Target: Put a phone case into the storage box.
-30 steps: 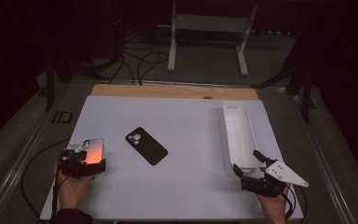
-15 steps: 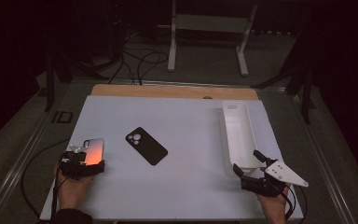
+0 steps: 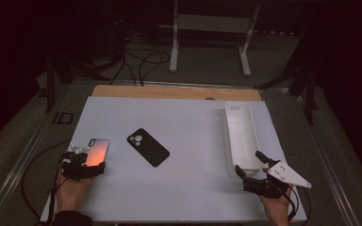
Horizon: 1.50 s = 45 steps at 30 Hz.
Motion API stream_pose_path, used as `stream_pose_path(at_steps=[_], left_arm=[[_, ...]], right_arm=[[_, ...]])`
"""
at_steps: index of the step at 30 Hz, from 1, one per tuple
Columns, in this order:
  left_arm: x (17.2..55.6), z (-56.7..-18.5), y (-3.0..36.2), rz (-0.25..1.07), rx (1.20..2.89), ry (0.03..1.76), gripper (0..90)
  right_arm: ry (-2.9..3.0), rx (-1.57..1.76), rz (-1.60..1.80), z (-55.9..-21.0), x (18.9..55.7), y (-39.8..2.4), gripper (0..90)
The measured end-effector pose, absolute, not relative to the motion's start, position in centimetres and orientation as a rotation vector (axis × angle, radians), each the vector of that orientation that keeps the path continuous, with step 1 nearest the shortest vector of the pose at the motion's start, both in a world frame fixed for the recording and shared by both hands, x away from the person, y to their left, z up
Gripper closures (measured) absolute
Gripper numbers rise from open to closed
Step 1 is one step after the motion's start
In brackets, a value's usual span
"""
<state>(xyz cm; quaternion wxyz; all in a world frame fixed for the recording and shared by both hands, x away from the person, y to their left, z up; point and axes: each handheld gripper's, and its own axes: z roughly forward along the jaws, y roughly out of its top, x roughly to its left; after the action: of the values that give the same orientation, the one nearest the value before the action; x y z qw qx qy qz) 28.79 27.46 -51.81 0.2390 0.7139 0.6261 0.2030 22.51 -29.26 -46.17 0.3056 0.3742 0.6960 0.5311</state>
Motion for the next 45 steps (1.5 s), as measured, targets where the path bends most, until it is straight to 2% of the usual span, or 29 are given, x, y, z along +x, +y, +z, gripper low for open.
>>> stream_pose_path(at_steps=[11,23,37,45], left_arm=[[28.7,-51.8,27.7,0.56,1.916,1.714,16.5],[27.6,-48.7,27.2,0.582,1.803,1.572,16.9],[27.2,-45.7,23.2,0.607,1.853,1.332,16.8],[27.2,-44.6,20.5,0.606,1.898,1.183,16.8]], right_arm=[[1.847,0.995,1.417,-46.0,22.6,-29.2,10.3],[1.862,1.008,1.423,-45.8,22.9,-29.0,10.3],[1.928,1.082,1.519,-45.1,24.4,-28.6,10.1],[1.983,1.109,1.606,-44.2,25.9,-26.9,10.0]])
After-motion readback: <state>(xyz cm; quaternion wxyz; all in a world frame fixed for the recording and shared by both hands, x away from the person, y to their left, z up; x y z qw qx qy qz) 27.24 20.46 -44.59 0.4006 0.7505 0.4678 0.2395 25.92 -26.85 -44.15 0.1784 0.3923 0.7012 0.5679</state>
